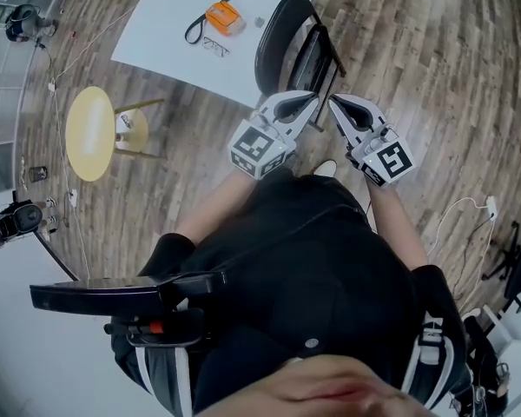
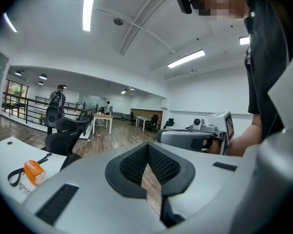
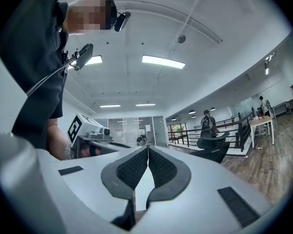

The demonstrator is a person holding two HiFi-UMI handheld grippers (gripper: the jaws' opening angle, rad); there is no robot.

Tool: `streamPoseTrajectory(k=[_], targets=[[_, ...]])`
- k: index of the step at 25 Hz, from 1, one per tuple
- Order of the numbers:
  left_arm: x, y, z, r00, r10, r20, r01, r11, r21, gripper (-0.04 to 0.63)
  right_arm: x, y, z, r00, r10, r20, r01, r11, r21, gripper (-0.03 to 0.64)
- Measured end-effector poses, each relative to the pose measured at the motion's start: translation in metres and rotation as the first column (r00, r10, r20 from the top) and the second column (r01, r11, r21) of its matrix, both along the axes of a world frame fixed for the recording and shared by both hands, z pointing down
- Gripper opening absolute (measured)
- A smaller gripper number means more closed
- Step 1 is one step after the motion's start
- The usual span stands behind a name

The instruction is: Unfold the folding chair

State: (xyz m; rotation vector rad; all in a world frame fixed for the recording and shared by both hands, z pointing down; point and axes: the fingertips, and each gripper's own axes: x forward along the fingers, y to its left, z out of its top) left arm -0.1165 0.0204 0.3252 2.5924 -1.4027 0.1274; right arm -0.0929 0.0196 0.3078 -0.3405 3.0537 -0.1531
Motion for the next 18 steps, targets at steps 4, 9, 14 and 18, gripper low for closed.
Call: streamPoseTrajectory(k=[4,9,14,18], targets=[[-0.019,-0.017,0.005,1.0,-0.006,0.0,0.006,1.0,-0.011,0.005,-0.014,-0.014,0.004,1.0,0.01,-0.016,-0.01,1.0,-0.001,0.009],[-0.054,-0.041,0.01,1.0,0.023,-0.006,-0.023,1.0,-0.021,0.005,-0.046,-0.036,0.008,0.997,0.055,-0.058,-0.055,0.998,0.005,0.009],[-0.095,-0.07,0.009,0.996,0.084,-0.018,-0.084,0.996,-0.011,0.005,-0.09,-0.068,0.011,0.99,0.116,-0.082,-0.114,0.993,0.027,0.009],[-0.129,-0.088,0.014,0.992,0.124,-0.021,-0.124,0.992,-0.015,0.005,-0.126,-0.083,0.018,0.984,0.146,-0.099,-0.145,0.989,0.021,0.009]])
